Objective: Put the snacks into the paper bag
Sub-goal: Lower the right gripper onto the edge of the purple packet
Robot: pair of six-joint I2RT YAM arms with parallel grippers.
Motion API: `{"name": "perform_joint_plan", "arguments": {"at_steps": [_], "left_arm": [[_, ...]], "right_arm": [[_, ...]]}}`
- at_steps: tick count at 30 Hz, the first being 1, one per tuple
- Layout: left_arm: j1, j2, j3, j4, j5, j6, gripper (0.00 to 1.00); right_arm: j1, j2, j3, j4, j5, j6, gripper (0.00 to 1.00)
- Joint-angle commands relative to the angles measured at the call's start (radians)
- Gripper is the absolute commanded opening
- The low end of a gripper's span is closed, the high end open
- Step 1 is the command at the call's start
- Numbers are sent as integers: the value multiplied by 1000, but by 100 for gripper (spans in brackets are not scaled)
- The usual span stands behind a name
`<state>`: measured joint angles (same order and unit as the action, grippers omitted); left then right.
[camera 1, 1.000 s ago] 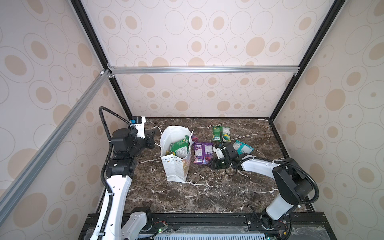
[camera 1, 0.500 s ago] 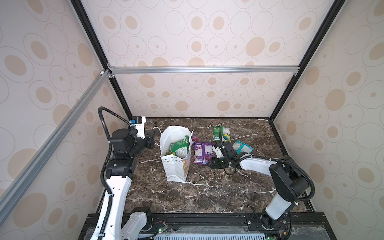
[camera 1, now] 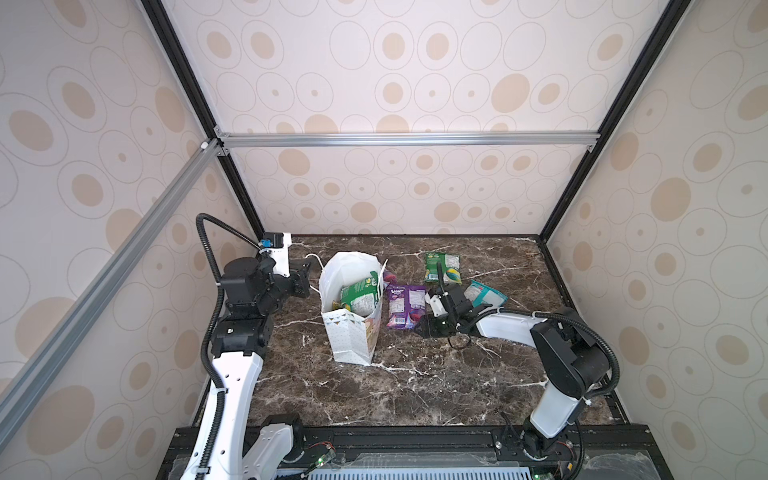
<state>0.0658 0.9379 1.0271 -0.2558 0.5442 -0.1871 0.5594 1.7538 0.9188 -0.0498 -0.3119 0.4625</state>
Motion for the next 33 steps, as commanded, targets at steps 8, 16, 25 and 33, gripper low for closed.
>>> {"name": "perform_joint_plan", "arguments": {"at_steps": [8,16,25,33], "left_arm": [[6,-9,11,13,16,0,0],[7,-10,13,12,14,1,0],[8,-11,13,12,16,0,0],[8,-14,13,11,14,1,0]], "right_arm": [[-17,45,4,55,-7,5,54],[-22,70,8,72,-20,16,44],[-33,47,-16,87,-16,35,0],[-37,-3,-27,68,-10,28,0]]}}
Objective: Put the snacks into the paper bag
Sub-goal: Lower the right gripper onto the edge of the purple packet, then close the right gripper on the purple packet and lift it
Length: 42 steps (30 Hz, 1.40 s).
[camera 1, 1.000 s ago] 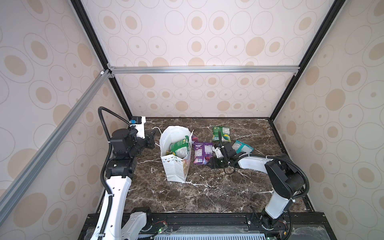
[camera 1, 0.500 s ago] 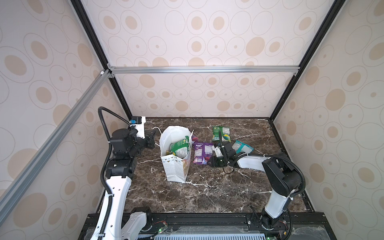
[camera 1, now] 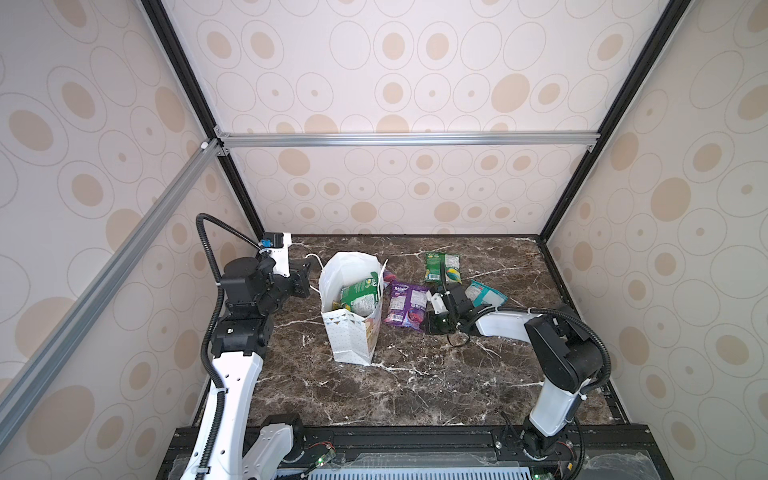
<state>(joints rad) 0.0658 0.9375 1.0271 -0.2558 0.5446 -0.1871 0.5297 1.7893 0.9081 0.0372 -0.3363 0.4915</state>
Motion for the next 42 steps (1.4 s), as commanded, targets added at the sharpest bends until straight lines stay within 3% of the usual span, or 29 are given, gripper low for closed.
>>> {"name": "perform_joint_plan", "arguments": {"at_steps": [1,16,42], "left_arm": [[7,-13,13,12,14,1,0],[8,-10,13,12,12,1,0],[8,-17,14,12,14,-1,0]], "right_arm": [[-8,-43,-18,-21,14,-2,0],[-8,-211,-31,-112,30,-76,0],[-7,-460,160,-371,82,-194,0]]}}
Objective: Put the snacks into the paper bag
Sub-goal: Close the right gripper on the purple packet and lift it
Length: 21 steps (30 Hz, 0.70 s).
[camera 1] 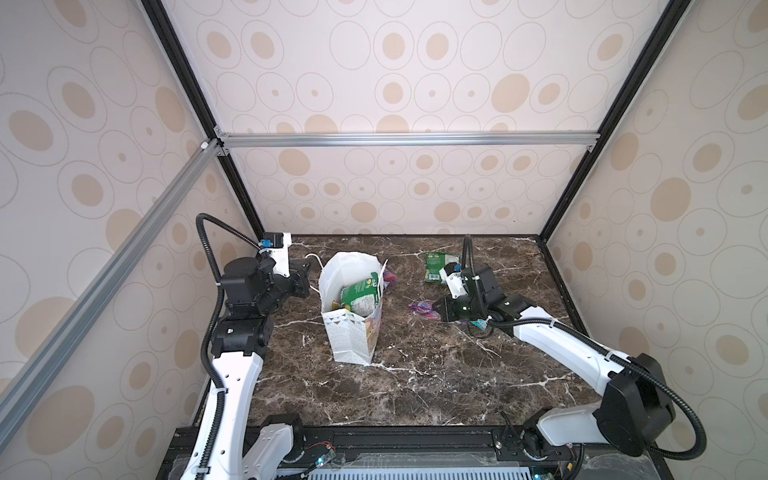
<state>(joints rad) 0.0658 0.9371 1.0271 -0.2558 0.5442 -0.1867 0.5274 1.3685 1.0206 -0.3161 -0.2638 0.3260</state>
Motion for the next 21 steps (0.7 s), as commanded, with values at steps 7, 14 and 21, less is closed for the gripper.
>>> {"name": "perform_joint_plan", "arguments": {"at_steps": [7,14,21], "left_arm": [[8,-21,14,14,17,-2,0],[8,-23,14,14,18,-1,0],[7,-23,14,14,20,-3,0]], "right_arm": [[-4,-70,125,-63,14,-52,0],[-3,-76,216,-92,9,-73,0],[1,-53,337,-137,-8,-97,0]]}}
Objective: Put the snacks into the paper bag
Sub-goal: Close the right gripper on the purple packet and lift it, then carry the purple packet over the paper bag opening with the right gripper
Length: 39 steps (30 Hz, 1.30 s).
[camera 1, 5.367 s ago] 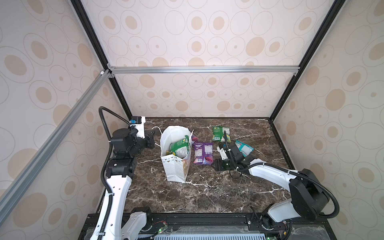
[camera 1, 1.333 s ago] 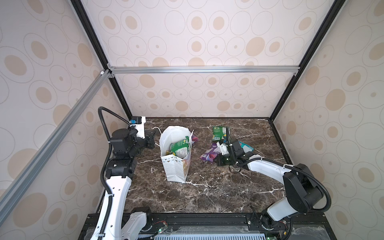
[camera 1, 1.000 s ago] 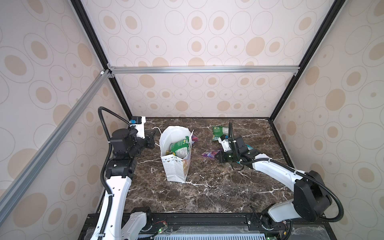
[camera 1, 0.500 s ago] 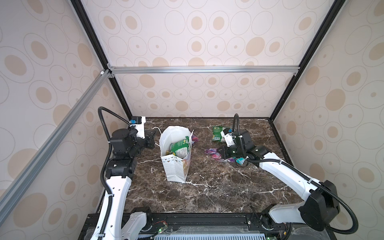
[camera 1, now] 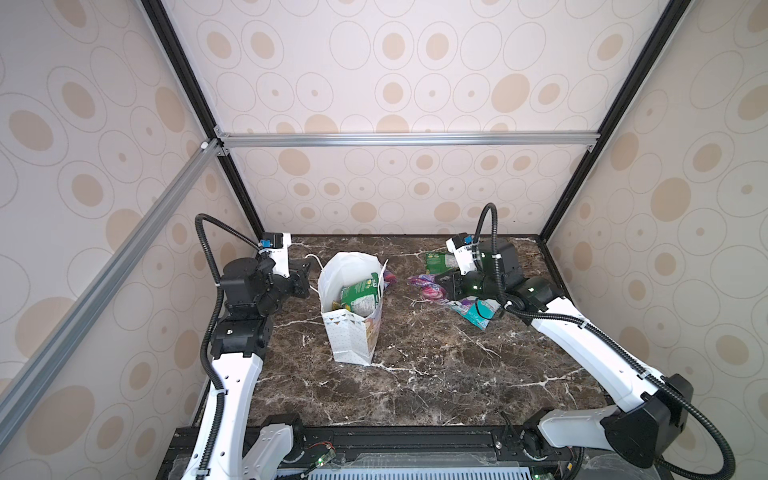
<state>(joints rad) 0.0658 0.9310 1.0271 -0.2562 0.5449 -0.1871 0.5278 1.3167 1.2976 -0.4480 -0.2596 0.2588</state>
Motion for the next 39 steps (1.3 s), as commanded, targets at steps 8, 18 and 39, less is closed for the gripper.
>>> {"name": "perform_joint_plan", "arguments": {"at_steps": [8,18,39], "left_arm": [[8,-17,14,17,23,-3,0],[8,-21,14,15,18,0,0],[8,-19,15,13,24,-3,0]], "right_arm": [[11,24,161,-24,-15,-43,0],[50,99,326,-78,-8,-76,0],[97,264,629,-131,14,-124,0]]}}
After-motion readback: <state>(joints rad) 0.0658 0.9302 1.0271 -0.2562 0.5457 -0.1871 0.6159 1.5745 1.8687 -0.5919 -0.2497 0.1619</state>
